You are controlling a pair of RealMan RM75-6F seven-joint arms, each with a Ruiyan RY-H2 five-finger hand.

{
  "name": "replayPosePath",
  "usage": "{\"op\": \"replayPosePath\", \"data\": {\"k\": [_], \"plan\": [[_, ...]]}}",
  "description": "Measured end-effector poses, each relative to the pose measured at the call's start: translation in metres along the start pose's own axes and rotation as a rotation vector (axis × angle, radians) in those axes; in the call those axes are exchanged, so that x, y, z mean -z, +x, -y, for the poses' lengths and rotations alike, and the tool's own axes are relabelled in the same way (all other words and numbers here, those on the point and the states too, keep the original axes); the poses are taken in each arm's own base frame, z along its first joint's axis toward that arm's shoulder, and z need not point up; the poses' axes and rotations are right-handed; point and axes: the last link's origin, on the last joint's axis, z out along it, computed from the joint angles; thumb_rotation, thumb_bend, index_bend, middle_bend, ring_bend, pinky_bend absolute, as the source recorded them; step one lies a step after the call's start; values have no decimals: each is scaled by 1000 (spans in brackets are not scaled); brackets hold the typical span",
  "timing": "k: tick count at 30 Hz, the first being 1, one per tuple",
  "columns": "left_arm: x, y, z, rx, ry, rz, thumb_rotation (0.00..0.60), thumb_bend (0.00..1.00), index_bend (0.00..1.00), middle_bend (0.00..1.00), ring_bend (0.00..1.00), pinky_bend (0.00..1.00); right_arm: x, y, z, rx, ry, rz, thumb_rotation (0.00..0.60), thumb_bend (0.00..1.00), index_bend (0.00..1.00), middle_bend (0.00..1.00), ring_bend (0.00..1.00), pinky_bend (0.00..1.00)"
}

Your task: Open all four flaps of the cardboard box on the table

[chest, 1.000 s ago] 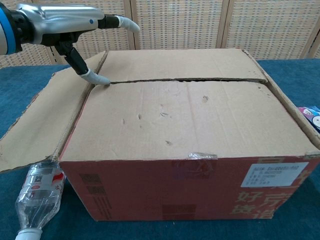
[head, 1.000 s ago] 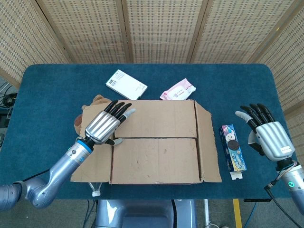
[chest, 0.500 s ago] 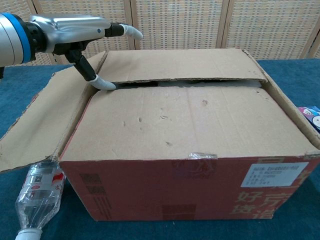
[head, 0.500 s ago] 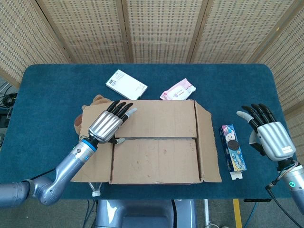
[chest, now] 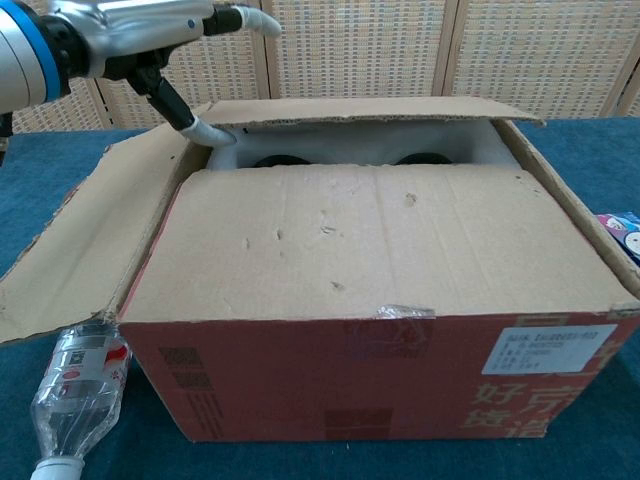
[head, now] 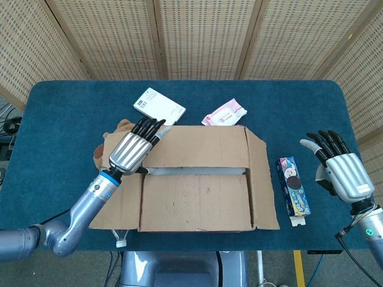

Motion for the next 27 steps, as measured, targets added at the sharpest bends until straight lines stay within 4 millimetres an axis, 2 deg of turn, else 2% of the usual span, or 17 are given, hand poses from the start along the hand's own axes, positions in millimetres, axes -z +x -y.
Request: {"op": "replayPosePath", "data": {"k": [7,15,21,27], "plan": [[-6,21,14,30,40,-63,502,226,0,0,0,0,-1,-1,0,2,5,8,600,1000,155,112,0,44],[-30,43,34,2,99,-116,499,226,0,0,0,0,0,0,-1,1,3,3,600,1000,155,112,0,44],[-51,50,42,-32,127,-129,500,226,0,0,0,0,1,1,-1,2,4,1,600,1000,154,112,0,44],[-71,50,39,-55,137,-138,498,226,0,0,0,0,2,2,0,5,4,0,600,1000,154,112,0,44]]}}
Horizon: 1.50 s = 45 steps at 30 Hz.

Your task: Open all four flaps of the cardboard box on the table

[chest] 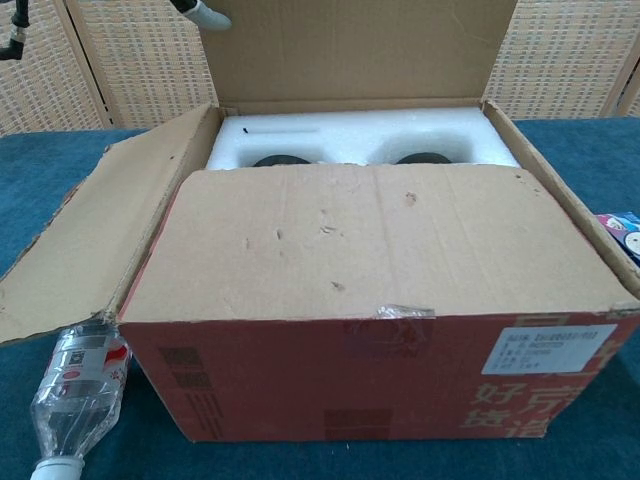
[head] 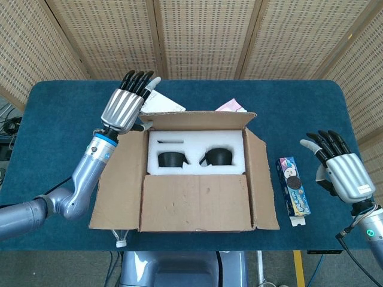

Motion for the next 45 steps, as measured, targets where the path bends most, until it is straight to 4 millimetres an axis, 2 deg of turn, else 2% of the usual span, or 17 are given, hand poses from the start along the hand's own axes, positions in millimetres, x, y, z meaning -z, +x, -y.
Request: {"op": "replayPosePath", "data": {"k": [7,15,23,32,43,45], "plan": [[-22,-6,-10,-9,13,-19,497,225,0,0,0,0,1,0,-2,2,-11,2,600,1000,154,112,0,44],[-35,-13,-8,-31,54,-10,497,225,0,0,0,0,2,1,-4,3,-15,2,600,1000,155,112,0,44],[-40,-2,0,-52,74,-27,494,226,0,0,0,0,2,0,-3,2,-12,3,600,1000,154,112,0,44],[-21,4,4,-19,39,50,497,247,0,0,0,0,4,2,-3,4,-16,1,600,1000,155,113,0,44],[28,10,22,126,22,198,498,253,1,0,0,0,5,-1,1,-10,6,15,600,1000,155,118,0,44],[37,8,24,164,19,226,500,253,30,0,0,0,5,-2,1,-12,7,16,600,1000,154,118,0,44]]}}
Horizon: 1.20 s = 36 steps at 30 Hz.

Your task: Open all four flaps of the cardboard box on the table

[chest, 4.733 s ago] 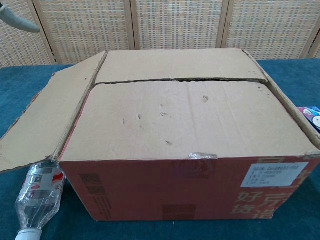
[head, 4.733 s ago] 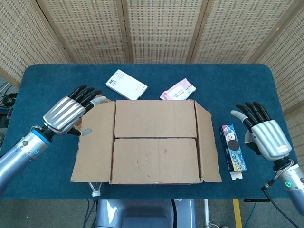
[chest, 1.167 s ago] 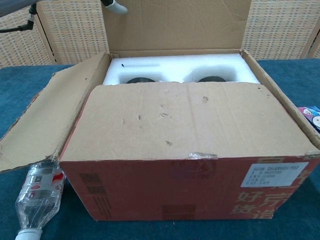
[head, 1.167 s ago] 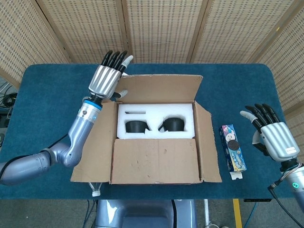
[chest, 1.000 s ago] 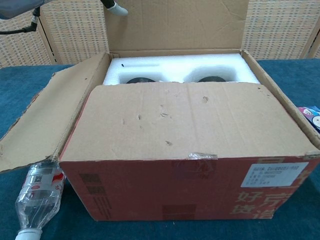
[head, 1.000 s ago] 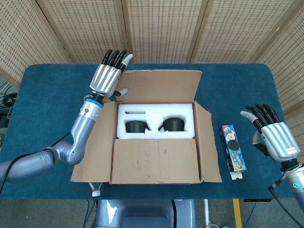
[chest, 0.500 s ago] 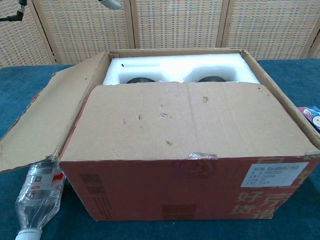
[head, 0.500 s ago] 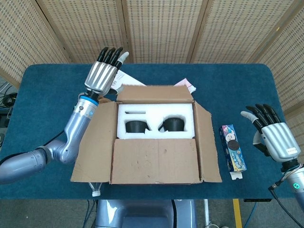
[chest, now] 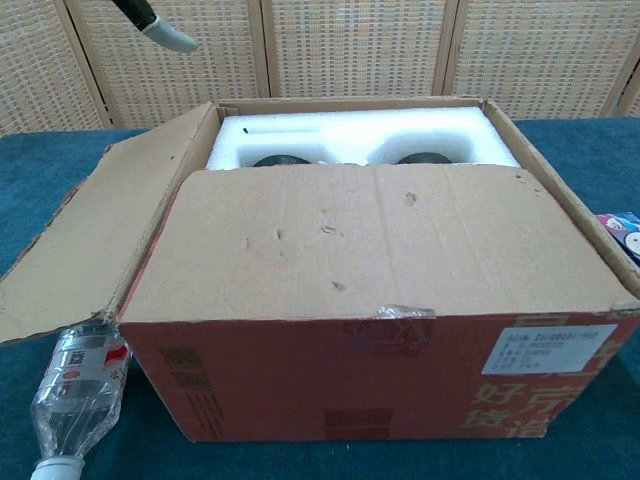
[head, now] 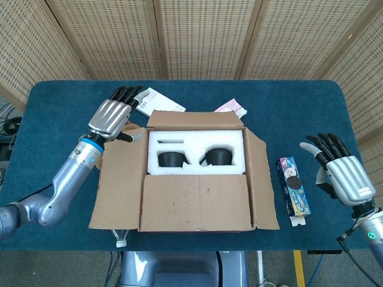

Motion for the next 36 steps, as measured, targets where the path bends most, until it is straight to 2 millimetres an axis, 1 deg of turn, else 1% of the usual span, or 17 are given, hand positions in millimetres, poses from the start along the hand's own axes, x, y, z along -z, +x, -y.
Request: {"op": "replayPosePath", "data": {"k": [2,3,4,7,9,10,11,12,13,14,17,20,23,28,36], "plan": [[7,-4,1,25,-11,29,500,252,117,0,0,0,0,0,0,-1,-1,0,600,1000,154,118,0,44],[11,-7,-1,33,-23,51,500,252,140,0,0,0,1,0,0,-2,-1,-1,600,1000,154,118,0,44],[14,-9,-1,35,-31,63,500,251,157,0,0,0,1,-1,0,-2,-2,-1,600,1000,154,118,0,44],[21,-15,-4,37,-60,97,496,235,166,0,0,0,1,-1,0,-2,-4,-2,600,1000,154,118,0,44],[25,-19,-6,45,-79,121,422,217,178,0,0,0,1,-1,-1,-1,-7,-2,600,1000,155,118,0,44],[26,-21,-8,49,-87,131,337,210,194,0,0,0,2,-1,-1,-1,-9,-3,600,1000,155,118,0,44],[27,-23,-10,55,-96,142,270,206,216,0,0,0,2,-1,-2,-1,-12,-3,600,1000,155,118,0,44],[29,-25,-13,70,-106,159,232,205,236,0,0,0,3,-1,-2,-1,-14,-4,600,1000,155,118,0,44],[30,-27,-15,85,-112,172,201,205,270,0,0,0,4,0,-2,-2,-16,-4,600,1000,154,118,0,44],[31,-29,-17,100,-118,184,186,207,302,1,0,0,4,-1,-2,-2,-18,-4,600,1000,154,118,0,44],[34,-36,-24,152,-140,231,140,215,340,4,0,0,5,-1,-3,-2,-21,-4,600,1000,154,118,0,43],[37,-41,-30,192,-160,270,104,211,366,4,0,0,5,0,-3,-1,-24,-5,600,1000,154,118,0,44],[38,-45,-35,220,-177,295,84,201,372,5,0,0,6,0,-3,0,-26,-8,600,1000,155,118,0,44],[40,-52,-42,238,-203,321,77,183,373,5,0,0,7,1,-4,-1,-29,-9,600,1000,154,118,0,44],[42,-61,-45,186,-230,324,64,155,373,5,0,0,8,1,-4,-3,-34,-12,600,1000,155,118,0,44]]}}
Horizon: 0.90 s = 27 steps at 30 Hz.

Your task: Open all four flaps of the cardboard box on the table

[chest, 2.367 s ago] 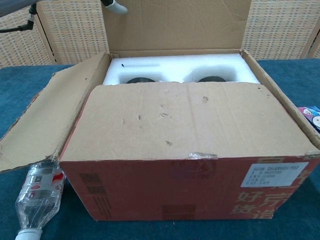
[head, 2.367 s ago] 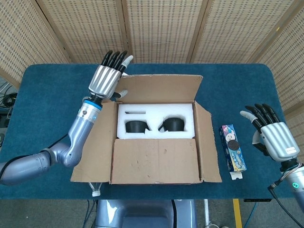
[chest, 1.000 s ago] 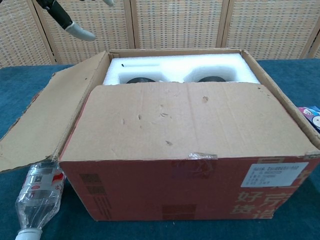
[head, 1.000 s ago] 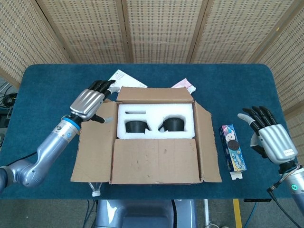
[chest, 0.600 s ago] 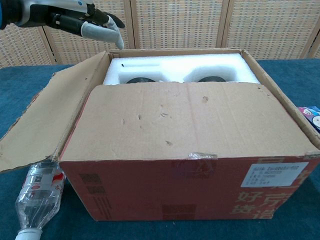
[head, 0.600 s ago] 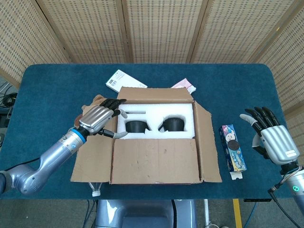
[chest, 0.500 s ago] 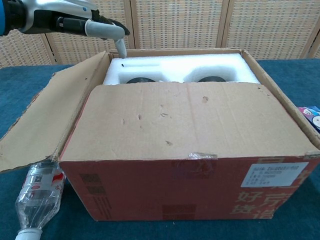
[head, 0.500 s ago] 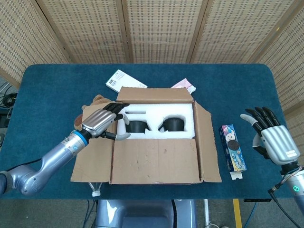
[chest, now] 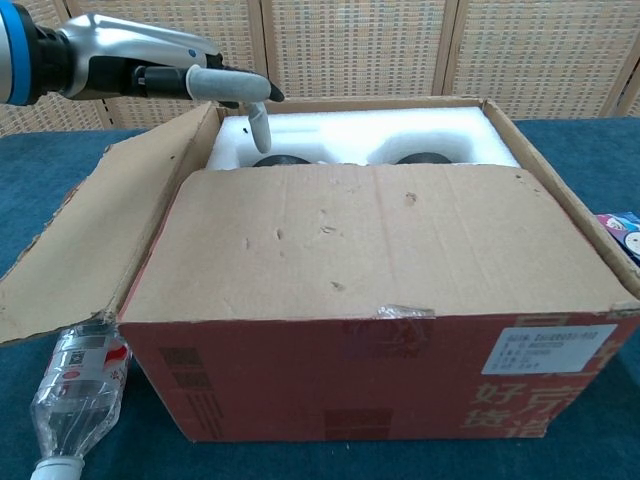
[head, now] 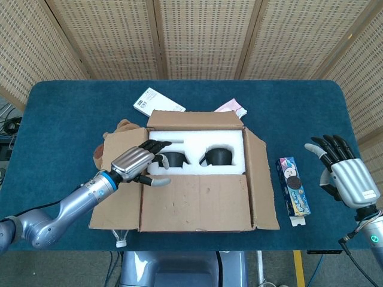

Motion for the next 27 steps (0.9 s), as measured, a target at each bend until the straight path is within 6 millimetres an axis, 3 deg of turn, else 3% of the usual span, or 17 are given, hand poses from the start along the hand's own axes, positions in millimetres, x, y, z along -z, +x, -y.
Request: {"op": "replayPosePath", "data": {"k": [18,27], "plan": [[-10,-20,-15,-130,-41,12,48,130,374,4,0,0,5,2,-4,-7,-12,-13,600,1000,154,120,0,44],[-9,-21,-22,-46,-38,38,49,133,373,5,0,0,7,3,-9,-12,-23,-19,600,1000,155,120,0,44]]}}
